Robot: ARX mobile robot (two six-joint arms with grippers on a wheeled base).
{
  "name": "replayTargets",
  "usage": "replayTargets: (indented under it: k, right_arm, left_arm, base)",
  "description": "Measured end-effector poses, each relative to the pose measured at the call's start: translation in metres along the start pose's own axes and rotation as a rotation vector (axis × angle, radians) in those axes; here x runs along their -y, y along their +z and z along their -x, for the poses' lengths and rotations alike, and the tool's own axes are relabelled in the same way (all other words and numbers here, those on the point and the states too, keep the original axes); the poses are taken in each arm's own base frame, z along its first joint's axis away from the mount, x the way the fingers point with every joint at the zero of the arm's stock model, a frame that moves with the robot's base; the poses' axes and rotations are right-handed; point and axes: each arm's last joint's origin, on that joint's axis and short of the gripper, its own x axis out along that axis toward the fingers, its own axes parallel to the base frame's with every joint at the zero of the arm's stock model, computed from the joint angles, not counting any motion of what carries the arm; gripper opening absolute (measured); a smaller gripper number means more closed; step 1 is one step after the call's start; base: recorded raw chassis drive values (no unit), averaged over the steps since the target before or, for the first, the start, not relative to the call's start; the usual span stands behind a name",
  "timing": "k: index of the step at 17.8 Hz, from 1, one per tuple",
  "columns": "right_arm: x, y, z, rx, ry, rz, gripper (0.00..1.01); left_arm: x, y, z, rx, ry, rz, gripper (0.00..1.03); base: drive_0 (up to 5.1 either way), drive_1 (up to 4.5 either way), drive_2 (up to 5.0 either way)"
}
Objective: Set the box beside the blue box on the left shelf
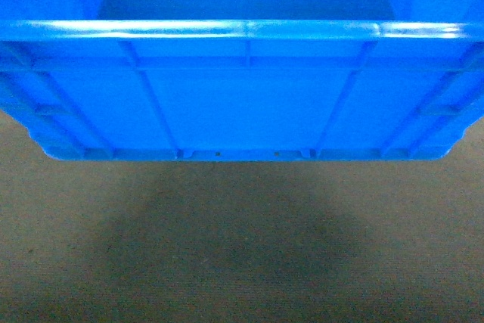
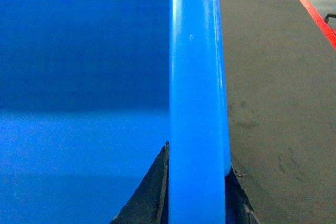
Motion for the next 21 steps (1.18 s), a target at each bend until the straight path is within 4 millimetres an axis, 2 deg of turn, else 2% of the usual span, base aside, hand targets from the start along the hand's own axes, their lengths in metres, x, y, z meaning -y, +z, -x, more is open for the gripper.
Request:
replayTargets:
  k: [21]
  right_arm:
    - [0.0001, -0.0004, 0.0, -0.004, -0.004, 0.001, 0.2]
  left_arm:
    - [0.001, -0.0006, 0.0002, -0.005, 0.0, -0.002, 0.2]
  base:
    - [-1.6, -1.56, -1.6]
